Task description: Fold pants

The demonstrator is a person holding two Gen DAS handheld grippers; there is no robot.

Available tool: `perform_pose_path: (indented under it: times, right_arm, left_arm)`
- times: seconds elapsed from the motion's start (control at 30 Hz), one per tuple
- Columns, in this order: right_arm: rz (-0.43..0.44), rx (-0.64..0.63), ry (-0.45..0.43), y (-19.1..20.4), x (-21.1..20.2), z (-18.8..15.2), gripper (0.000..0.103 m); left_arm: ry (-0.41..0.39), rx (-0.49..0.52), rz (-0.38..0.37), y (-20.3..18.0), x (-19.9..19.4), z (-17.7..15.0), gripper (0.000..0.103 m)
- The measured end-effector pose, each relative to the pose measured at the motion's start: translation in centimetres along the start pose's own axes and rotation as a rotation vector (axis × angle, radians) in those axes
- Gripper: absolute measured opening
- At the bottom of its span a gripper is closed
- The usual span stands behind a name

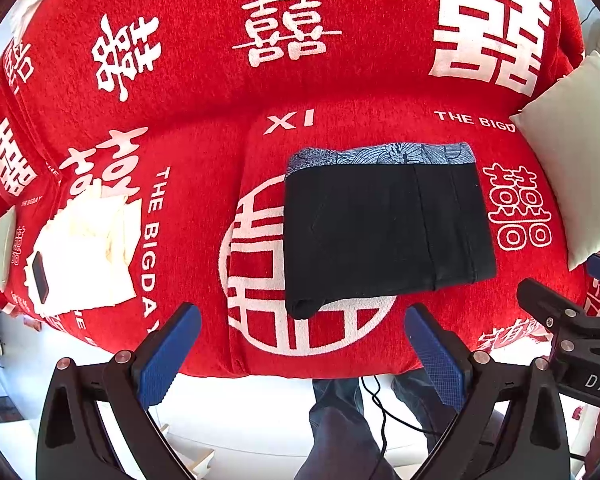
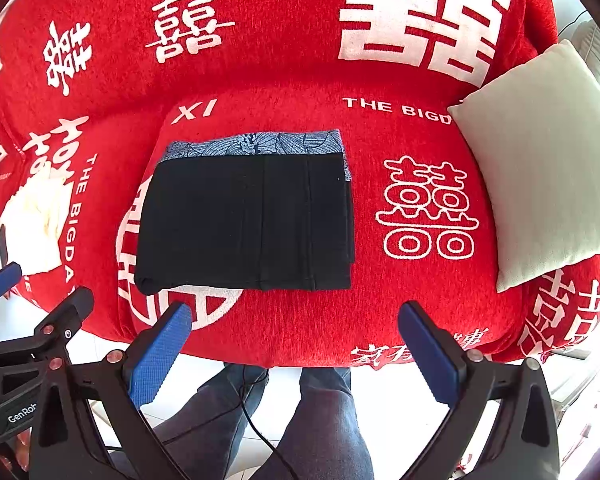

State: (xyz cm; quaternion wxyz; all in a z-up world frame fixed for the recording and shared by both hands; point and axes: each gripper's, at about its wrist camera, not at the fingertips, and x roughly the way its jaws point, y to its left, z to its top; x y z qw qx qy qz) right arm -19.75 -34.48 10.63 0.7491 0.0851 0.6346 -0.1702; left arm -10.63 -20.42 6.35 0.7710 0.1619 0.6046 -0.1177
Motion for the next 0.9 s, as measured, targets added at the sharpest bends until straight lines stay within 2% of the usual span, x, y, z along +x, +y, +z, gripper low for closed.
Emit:
perform_pose_path:
  times: [0.9]
  right_arm:
    - [0.000, 0.005, 0.004, -0.24, 0.50, 0.02, 0.103]
  left_arm:
    - [-0.008, -0.013, -0.004, 0.07, 0.17, 0.06, 0.102]
